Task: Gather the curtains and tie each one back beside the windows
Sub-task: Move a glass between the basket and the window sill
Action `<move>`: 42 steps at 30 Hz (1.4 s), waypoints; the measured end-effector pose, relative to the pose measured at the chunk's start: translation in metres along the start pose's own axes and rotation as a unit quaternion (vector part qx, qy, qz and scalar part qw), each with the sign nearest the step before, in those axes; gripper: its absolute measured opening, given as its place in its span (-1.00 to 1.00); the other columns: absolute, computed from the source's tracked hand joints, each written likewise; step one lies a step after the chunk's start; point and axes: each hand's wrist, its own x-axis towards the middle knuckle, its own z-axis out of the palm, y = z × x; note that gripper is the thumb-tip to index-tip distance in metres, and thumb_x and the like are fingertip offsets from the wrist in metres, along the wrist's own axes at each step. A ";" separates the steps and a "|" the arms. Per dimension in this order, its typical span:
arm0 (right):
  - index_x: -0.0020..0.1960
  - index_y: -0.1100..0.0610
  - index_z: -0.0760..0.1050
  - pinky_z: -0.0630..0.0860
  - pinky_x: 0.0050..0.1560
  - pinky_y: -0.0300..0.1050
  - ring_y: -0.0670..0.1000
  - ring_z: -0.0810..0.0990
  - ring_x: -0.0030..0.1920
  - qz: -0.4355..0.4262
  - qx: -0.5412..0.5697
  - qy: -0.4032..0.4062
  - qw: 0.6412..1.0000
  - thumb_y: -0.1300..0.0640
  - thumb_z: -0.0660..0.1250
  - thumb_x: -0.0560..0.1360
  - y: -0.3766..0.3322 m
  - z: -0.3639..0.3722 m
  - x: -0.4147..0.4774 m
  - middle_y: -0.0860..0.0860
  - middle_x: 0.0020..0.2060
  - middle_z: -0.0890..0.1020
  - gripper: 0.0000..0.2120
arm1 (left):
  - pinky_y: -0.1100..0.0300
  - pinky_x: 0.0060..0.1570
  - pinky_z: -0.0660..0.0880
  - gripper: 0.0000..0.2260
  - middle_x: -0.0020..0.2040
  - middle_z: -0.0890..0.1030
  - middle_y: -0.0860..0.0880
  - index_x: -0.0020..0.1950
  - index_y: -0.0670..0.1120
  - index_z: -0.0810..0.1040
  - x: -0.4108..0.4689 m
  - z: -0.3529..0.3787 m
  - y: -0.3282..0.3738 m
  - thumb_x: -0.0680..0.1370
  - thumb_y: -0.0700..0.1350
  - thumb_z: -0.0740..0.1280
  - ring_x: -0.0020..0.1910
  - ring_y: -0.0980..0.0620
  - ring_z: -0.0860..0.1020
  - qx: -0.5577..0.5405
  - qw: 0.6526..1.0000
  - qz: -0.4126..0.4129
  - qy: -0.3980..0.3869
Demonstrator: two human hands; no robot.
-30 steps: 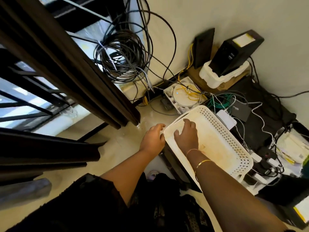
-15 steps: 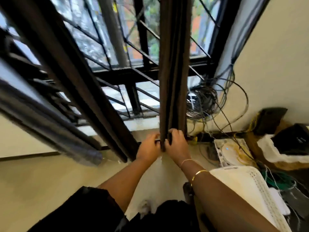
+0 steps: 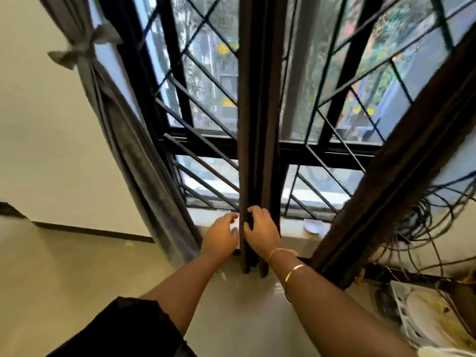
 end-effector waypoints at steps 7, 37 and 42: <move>0.36 0.16 0.30 0.38 0.32 0.02 0.15 0.43 0.28 0.040 0.006 -0.022 0.999 0.19 0.24 0.53 -0.031 0.049 0.047 0.14 0.30 0.41 -0.59 | 0.12 0.22 0.39 -0.64 0.30 0.48 -0.06 0.36 -0.05 0.37 0.034 -0.032 -0.062 0.55 -0.18 0.22 0.26 -0.02 0.45 -0.008 0.997 -0.079 -0.013; 0.46 0.11 0.16 0.21 0.32 -0.21 0.05 0.26 0.40 0.251 0.043 -0.125 0.959 0.02 0.41 0.44 0.162 0.338 0.291 0.08 0.41 0.25 -0.30 | 0.05 0.46 -0.13 -0.37 0.55 -0.01 -0.13 0.52 -0.17 -0.04 0.336 0.096 -0.301 0.56 -0.13 0.21 0.52 -0.09 -0.06 0.374 0.891 0.146 -0.211; 0.50 0.15 0.02 0.20 0.42 -0.05 0.13 0.18 0.46 0.263 0.054 -0.044 0.962 -0.03 0.49 0.36 0.206 0.394 0.330 0.12 0.48 0.15 -0.09 | 0.09 0.42 -0.29 -0.39 0.54 -0.18 -0.17 0.51 -0.21 -0.18 0.360 0.161 -0.347 0.55 -0.25 0.09 0.52 -0.09 -0.20 0.369 0.884 0.218 -0.188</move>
